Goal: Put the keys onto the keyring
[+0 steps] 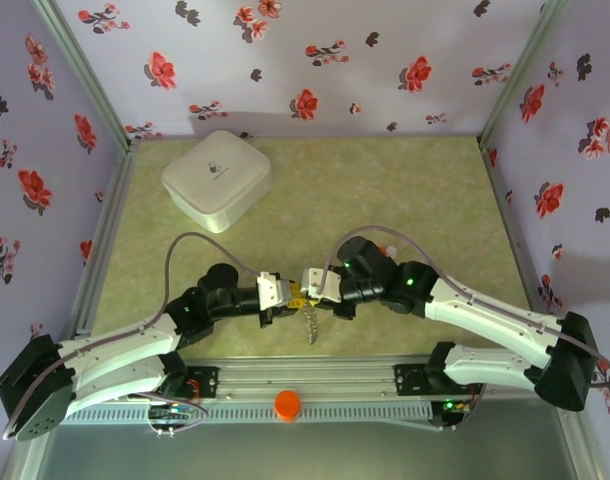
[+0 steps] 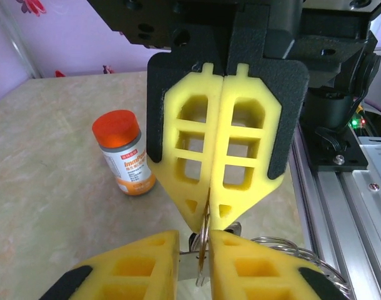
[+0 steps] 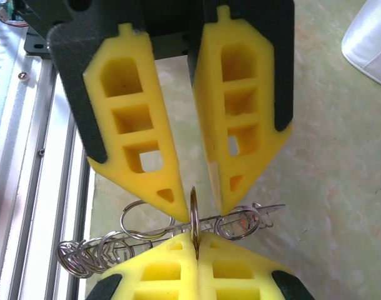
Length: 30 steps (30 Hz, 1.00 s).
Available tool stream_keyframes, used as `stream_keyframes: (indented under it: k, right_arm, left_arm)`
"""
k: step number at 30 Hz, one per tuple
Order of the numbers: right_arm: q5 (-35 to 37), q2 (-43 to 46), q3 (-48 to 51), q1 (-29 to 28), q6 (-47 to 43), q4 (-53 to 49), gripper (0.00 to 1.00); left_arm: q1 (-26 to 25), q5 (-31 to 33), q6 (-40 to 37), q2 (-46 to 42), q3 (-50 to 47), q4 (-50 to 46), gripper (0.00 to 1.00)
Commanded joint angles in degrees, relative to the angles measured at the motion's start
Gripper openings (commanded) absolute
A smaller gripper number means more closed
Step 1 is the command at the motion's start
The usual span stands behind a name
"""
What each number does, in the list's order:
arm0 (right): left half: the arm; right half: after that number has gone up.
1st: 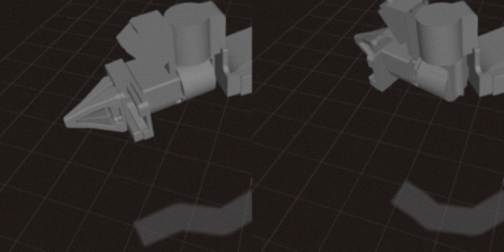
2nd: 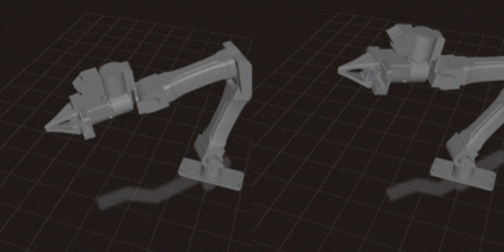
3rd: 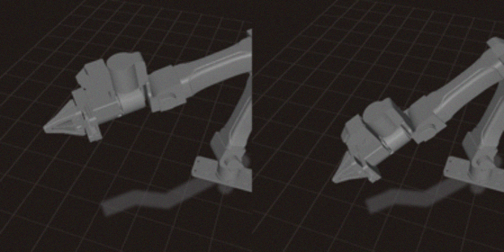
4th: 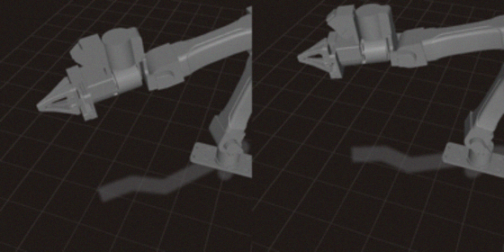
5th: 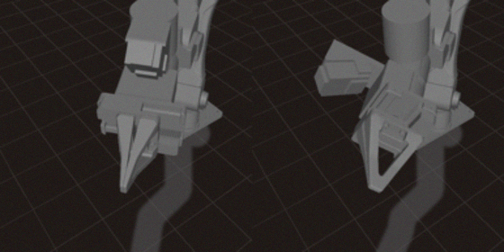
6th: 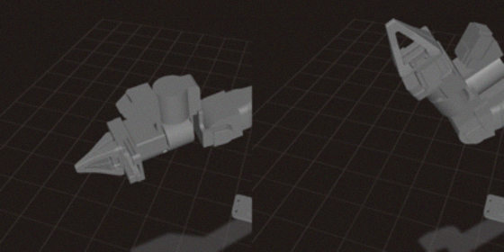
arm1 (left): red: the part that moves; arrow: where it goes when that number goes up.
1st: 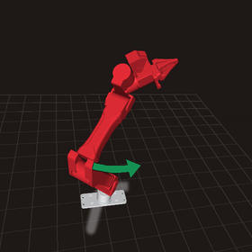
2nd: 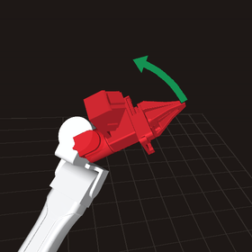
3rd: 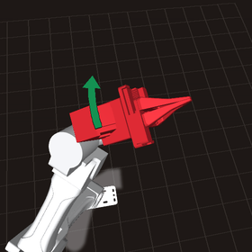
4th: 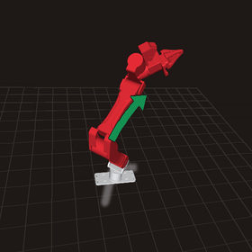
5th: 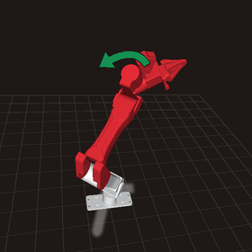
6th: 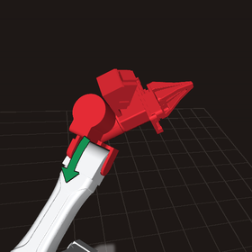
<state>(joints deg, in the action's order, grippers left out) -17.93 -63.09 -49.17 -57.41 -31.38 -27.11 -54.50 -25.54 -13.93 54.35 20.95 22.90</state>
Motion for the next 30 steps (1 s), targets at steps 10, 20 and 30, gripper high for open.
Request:
stream_keyframes:
  k: [10,20,30]
  right_arm:
    - [0.1,0.6,-0.9,-0.6,0.3,2.2,0.10]
    - [-0.8,5.9,6.9,1.6,6.9,8.0,0.20]
    - [-0.4,5.1,6.2,1.5,5.8,6.3,0.10]
  left_arm:
    - [-0.3,-1.6,-1.9,-0.9,2.5,-3.3,0.00]
    - [-0.3,-1.0,4.8,0.5,-3.5,13.0,0.00]
    - [-0.3,-0.9,4.7,0.8,-3.5,13.1,0.00]
